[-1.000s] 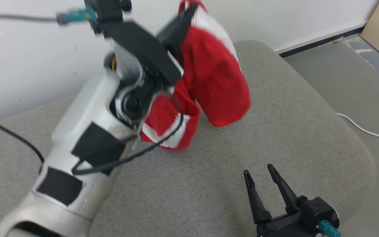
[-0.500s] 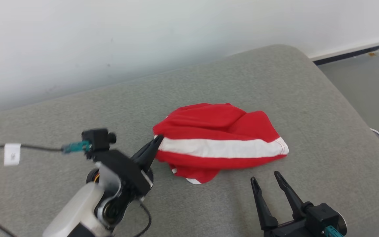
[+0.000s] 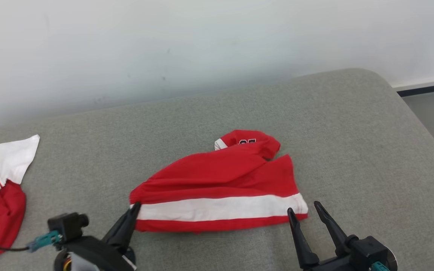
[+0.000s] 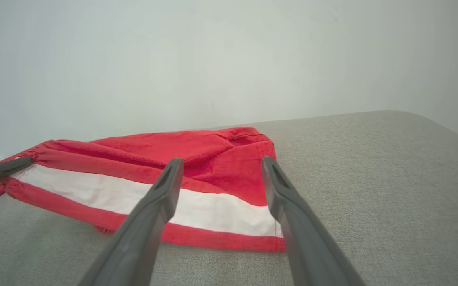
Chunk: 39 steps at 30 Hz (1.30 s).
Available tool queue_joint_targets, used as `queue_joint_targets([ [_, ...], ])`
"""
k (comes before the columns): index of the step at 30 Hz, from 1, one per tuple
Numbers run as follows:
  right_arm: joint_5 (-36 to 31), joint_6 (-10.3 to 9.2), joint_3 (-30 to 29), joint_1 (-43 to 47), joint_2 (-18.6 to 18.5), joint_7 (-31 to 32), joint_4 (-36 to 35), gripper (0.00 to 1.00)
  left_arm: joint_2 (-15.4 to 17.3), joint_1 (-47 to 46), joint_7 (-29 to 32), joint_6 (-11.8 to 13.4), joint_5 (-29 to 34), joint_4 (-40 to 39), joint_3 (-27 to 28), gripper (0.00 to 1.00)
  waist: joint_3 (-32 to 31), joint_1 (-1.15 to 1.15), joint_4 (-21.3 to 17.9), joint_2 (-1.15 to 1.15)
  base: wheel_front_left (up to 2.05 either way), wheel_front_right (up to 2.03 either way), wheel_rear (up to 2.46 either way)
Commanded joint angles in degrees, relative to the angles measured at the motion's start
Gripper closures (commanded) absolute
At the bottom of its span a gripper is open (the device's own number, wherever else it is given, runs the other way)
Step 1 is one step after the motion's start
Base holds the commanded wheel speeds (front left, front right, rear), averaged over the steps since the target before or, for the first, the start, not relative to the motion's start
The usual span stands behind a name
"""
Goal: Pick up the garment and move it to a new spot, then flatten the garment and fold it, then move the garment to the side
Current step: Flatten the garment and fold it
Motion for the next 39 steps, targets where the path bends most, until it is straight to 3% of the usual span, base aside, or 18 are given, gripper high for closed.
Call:
queue_joint_targets([
  [1, 0.59, -0.06, 0.13, 0.12, -0.32, -0.08, -0.02, 0.00, 1.36, 1.18, -1.08, 0.46, 1.62, 0.12, 0.18, 1.00, -0.37, 0.00, 0.48, 0.00, 0.00, 0.00, 0.00],
  [3, 0.56, -0.06, 0.16, 0.13, -0.29, -0.08, 0.02, 0.00, 1.70, 1.79, -1.69, 0.72, 1.91, 0.39, 0.11, 1.00, -0.44, 0.00, 0.58, 0.00, 0.00, 0.00, 0.00],
  [4, 0.67, -0.06, 0.22, 0.17, -0.23, -0.08, 0.08, 0.00, 2.41, 2.48, -2.74, 1.21, 2.90, 0.90, 0.16, 0.76, -0.57, 0.00, 0.78, 0.00, 0.00, 0.00, 0.00],
  [6, 0.71, -0.06, 0.48, 0.16, -0.20, -0.08, 0.19, 0.00, 2.92, 2.87, -3.16, 1.39, 3.36, 1.49, -0.02, 0.66, -0.69, 0.00, 1.02, 0.00, 0.00, 0.00, 0.00],
  [7, 0.68, -0.06, 0.62, 0.09, -0.16, -0.08, 0.19, 0.00, 3.17, 2.82, -3.56, 1.57, 3.77, 1.66, 0.13, 0.53, -0.73, 0.00, 1.13, 0.00, 0.00, 0.00, 0.00],
  [9, 0.69, -0.06, 0.85, -0.06, -0.02, -0.08, 0.17, 0.00, 3.44, 2.99, -4.21, 2.15, 4.65, 1.97, 0.22, 0.01, -0.86, 0.00, 1.24, 0.00, 0.00, 0.00, 0.00],
  [19, 0.95, -0.06, 0.61, 0.15, 0.48, -0.08, -0.13, 0.00, 4.69, 6.28, -7.99, 7.62, 11.86, -0.85, 3.02, 0.00, -1.94, 0.00, 1.64, 0.00, 0.00, 0.00, 0.00],
  [23, 0.76, -0.06, -0.23, 0.97, 0.78, -0.08, -0.15, 0.00, 3.38, 9.84, -8.35, 10.89, 17.14, -5.96, 8.36, 0.00, -2.52, 0.00, 2.19, 0.00, 0.00, 0.00, 0.00],
  [27, 0.67, -0.06, -0.74, 1.25, 0.77, -0.08, -0.13, 0.00, 0.65, 15.59, -8.26, 12.43, 22.96, -11.90, 14.90, 0.00, -3.06, 0.00, 2.79, 0.00, 0.00, 0.00, 0.00],
  [33, 0.54, -0.06, -1.47, 1.79, 0.83, -0.08, -0.05, 0.00, -4.49, 22.88, -8.28, 11.96, 31.45, -18.45, 22.35, 0.00, -3.85, 0.00, 3.74, 0.00, 0.00, 0.00, 0.00],
  [39, 0.87, -0.06, -3.34, 2.58, 0.86, -0.08, 0.79, 0.00, -9.11, 27.68, -8.28, 9.93, 41.32, -22.58, 26.43, 0.00, -4.35, 0.00, 4.31, 0.00, 0.00, 0.00, 0.00],
])
